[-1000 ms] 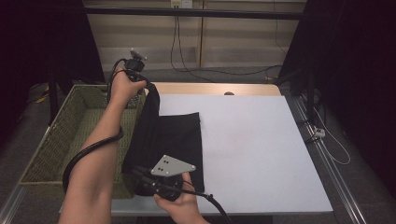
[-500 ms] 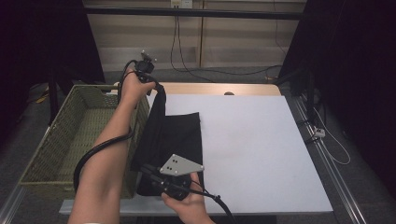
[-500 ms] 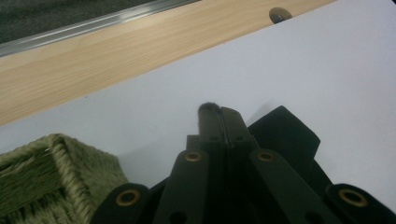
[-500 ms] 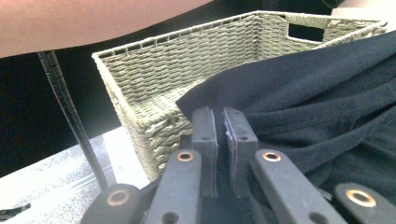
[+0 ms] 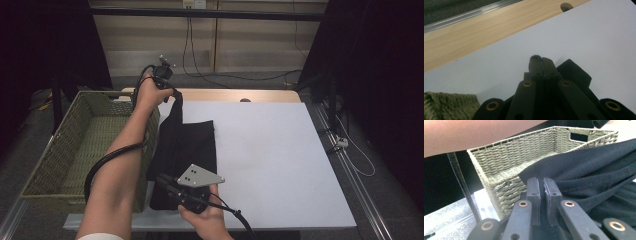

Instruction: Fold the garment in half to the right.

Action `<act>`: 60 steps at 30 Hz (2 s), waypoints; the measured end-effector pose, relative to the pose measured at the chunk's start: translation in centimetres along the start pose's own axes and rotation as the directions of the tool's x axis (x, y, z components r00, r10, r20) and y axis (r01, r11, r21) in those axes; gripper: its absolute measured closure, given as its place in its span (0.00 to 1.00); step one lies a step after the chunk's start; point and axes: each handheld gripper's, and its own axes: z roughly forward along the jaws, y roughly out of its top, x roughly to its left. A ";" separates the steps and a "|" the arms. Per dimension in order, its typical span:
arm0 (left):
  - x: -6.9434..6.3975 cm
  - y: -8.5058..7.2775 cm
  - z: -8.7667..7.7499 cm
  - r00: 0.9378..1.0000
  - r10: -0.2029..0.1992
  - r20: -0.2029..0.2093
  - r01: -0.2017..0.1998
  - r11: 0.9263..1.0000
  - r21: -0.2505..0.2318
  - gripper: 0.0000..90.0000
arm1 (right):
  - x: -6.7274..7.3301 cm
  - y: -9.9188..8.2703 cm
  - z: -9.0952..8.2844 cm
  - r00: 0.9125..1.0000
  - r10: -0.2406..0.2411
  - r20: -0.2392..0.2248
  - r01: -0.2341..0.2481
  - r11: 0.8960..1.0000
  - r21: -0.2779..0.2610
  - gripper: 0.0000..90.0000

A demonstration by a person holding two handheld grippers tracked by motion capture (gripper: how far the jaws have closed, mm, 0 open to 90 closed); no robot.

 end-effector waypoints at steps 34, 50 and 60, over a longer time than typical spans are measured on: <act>-2.6 1.3 3.8 0.997 0.023 0.067 -0.026 0.999 0.039 0.99 | -1.5 -0.8 -2.3 0.999 0.003 0.054 -0.003 1.000 0.002 0.94; -1.3 0.2 0.2 0.999 0.003 -0.036 -0.005 0.998 -0.063 0.23 | -6.8 0.4 -4.2 0.990 0.038 0.136 -0.050 0.995 0.091 0.21; -0.1 -2.6 -2.2 0.999 -0.029 -0.040 0.025 0.996 -0.086 0.21 | -10.2 -0.7 -1.8 0.989 0.045 0.142 -0.069 0.983 0.171 0.21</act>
